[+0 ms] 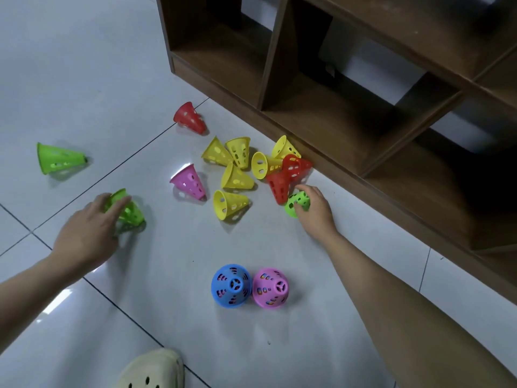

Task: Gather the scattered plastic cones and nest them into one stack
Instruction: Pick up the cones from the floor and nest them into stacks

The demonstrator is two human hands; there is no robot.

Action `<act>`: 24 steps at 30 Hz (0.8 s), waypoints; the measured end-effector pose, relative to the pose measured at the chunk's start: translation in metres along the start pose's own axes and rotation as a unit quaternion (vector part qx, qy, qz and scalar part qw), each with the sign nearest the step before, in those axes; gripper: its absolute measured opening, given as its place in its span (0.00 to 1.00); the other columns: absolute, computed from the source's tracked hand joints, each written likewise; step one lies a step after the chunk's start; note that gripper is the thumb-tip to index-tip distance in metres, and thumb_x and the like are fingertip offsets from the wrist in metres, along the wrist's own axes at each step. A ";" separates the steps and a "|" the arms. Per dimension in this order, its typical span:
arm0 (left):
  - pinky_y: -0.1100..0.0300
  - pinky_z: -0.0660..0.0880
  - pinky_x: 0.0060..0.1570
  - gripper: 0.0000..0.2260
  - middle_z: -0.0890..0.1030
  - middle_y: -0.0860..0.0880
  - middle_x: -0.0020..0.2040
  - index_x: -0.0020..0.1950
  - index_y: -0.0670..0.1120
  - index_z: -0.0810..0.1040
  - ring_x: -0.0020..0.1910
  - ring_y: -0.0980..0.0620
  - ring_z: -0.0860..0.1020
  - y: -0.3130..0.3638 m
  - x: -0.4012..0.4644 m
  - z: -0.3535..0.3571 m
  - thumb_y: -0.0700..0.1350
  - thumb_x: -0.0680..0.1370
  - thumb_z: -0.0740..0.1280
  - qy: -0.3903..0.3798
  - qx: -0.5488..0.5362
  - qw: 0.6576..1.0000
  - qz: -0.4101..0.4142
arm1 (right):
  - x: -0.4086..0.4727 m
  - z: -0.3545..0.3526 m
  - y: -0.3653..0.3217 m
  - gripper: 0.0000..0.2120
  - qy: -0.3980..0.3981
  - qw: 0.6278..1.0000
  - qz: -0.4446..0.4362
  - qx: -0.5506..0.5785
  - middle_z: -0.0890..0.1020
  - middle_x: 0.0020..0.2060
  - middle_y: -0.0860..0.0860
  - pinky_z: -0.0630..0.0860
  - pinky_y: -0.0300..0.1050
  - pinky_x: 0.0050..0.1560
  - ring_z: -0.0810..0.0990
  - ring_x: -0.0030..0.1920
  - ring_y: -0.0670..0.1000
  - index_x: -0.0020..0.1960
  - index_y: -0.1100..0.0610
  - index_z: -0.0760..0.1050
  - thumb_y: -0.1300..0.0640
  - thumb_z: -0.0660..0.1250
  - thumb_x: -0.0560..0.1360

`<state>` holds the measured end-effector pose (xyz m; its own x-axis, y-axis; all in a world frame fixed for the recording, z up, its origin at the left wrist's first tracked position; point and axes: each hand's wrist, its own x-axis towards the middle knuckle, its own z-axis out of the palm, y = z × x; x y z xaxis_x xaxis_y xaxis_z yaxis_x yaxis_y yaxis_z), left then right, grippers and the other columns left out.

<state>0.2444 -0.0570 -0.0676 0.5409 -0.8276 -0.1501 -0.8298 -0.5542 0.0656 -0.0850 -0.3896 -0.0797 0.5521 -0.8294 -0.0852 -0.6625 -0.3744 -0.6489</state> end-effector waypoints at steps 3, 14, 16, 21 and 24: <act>0.45 0.78 0.41 0.36 0.74 0.39 0.62 0.70 0.47 0.74 0.48 0.33 0.79 0.004 0.002 -0.003 0.33 0.62 0.74 0.009 -0.023 1.000 0.001 | -0.007 -0.001 0.006 0.26 0.002 0.998 0.051 0.021 0.76 0.67 0.51 0.72 0.48 0.67 0.74 0.66 0.52 0.71 0.53 0.71 0.64 0.70 0.75; 0.49 0.75 0.39 0.28 0.75 0.42 0.47 0.65 0.45 0.77 0.45 0.36 0.78 0.020 -0.001 0.004 0.35 0.65 0.73 -0.016 -0.049 0.998 0.025 | -0.081 -0.045 -0.042 0.11 0.031 0.979 0.083 0.185 0.84 0.47 0.51 0.80 0.43 0.45 0.83 0.49 0.55 0.54 0.54 0.78 0.56 0.75 0.74; 0.51 0.75 0.38 0.27 0.74 0.44 0.47 0.65 0.46 0.77 0.46 0.37 0.79 0.021 -0.004 0.005 0.39 0.66 0.75 -0.036 -0.056 0.997 0.036 | -0.107 -0.057 -0.063 0.12 0.011 0.977 0.049 0.208 0.83 0.49 0.52 0.81 0.47 0.51 0.83 0.51 0.54 0.55 0.53 0.78 0.57 0.76 0.73; 0.53 0.72 0.38 0.26 0.71 0.47 0.50 0.67 0.50 0.75 0.50 0.39 0.77 0.022 -0.005 0.008 0.41 0.70 0.74 -0.064 -0.059 0.996 0.030 | -0.166 -0.078 -0.095 0.14 -0.049 0.979 -0.069 0.186 0.79 0.49 0.49 0.79 0.46 0.53 0.82 0.51 0.51 0.54 0.50 0.78 0.50 0.76 0.71; 0.50 0.76 0.39 0.26 0.69 0.45 0.53 0.68 0.49 0.74 0.52 0.38 0.75 0.021 -0.006 0.011 0.39 0.70 0.72 -0.056 -0.048 0.997 0.023 | -0.183 -0.073 -0.092 0.15 -0.086 0.984 -0.122 0.093 0.77 0.50 0.48 0.76 0.40 0.53 0.80 0.52 0.50 0.56 0.52 0.79 0.53 0.78 0.72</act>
<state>0.2223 -0.0632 -0.0758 0.4802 -0.8398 -0.2534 -0.8329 -0.5272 0.1687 -0.1623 -0.2336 0.0507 0.7716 -0.6355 -0.0265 -0.4041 -0.4577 -0.7920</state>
